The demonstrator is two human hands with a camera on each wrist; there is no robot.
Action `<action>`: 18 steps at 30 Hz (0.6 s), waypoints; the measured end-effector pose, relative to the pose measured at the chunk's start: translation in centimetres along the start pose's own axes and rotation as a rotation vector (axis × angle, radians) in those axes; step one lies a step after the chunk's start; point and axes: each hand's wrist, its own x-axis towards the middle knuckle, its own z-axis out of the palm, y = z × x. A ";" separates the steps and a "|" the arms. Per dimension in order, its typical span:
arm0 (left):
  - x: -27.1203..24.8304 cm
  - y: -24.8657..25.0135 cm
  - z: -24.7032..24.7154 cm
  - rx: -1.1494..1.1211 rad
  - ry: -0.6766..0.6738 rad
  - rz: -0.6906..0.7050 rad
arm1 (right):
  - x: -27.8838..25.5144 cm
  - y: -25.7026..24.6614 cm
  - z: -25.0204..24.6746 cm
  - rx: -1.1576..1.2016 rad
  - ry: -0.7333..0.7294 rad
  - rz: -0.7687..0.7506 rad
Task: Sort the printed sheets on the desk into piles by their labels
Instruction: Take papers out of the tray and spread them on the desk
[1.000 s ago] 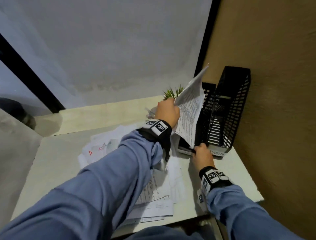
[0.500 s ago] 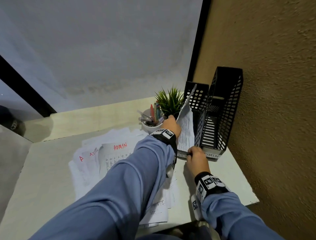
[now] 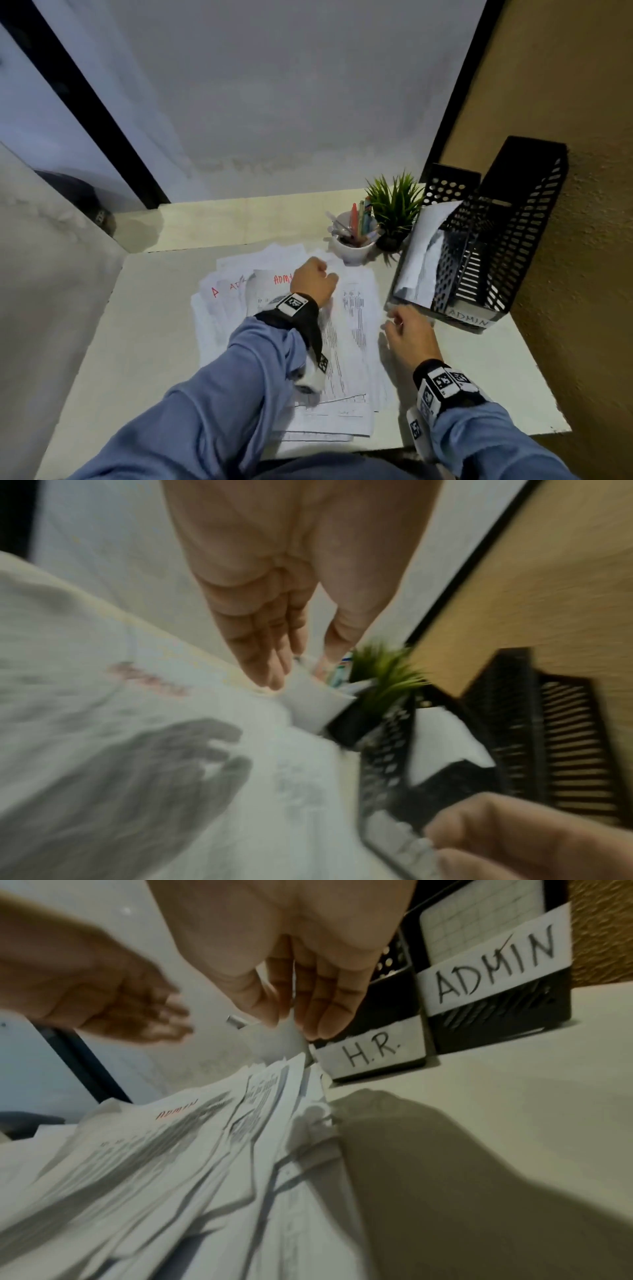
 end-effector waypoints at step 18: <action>-4.6 -17.1 -2.5 -0.145 0.230 -0.386 | -0.1 -5.6 6.9 0.325 -0.091 0.455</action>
